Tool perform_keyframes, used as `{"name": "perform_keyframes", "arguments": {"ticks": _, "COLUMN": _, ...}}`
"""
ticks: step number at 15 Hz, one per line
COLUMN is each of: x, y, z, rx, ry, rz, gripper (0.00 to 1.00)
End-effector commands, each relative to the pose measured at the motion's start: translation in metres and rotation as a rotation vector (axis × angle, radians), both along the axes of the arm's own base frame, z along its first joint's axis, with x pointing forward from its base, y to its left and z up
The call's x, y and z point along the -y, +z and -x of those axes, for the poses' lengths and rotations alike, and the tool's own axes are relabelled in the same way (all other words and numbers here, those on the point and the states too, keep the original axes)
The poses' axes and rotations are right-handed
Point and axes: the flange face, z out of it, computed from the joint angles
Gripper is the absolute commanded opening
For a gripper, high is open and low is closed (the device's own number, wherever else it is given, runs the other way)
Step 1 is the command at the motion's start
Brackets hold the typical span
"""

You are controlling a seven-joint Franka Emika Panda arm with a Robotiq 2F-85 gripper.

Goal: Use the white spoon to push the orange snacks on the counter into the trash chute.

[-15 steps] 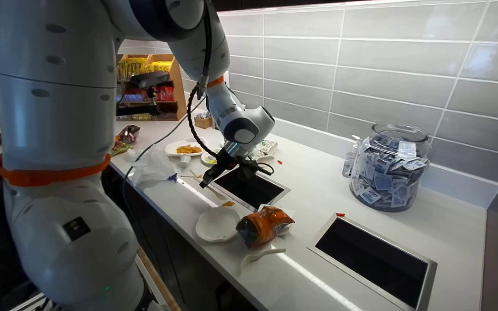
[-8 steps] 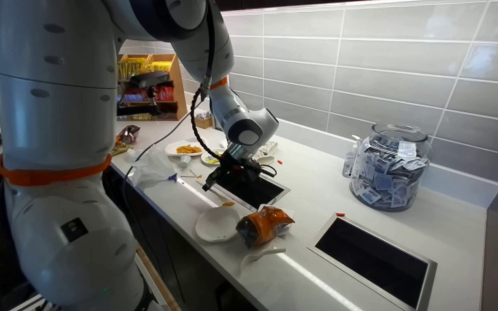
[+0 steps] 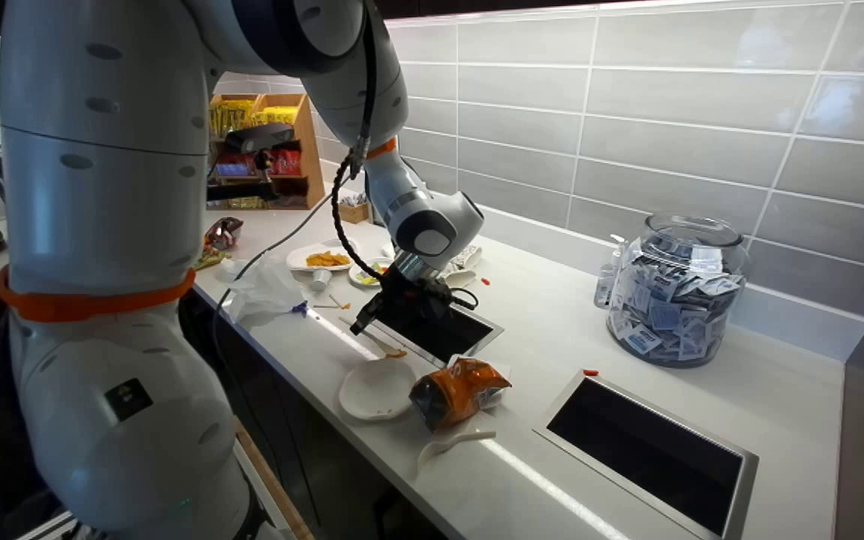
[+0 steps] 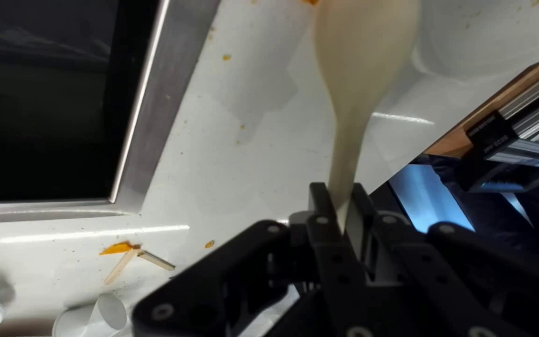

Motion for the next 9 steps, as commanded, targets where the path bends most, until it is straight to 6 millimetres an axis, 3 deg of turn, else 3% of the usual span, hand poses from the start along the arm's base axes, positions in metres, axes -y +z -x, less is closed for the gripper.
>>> {"name": "perform_keyframes", "arguments": {"ticks": 1, "x": -0.0002, "y": -0.0044, "z": -0.0011, "rx": -0.018, "ry": 0.033, "rz": -0.014, "gripper": 0.03}}
{"name": "perform_keyframes", "arguments": {"ticks": 9, "x": -0.0059, "y": -0.0101, "z": -0.008, "rx": -0.012, "ry": 0.057, "rz": -0.019, "gripper": 0.03}}
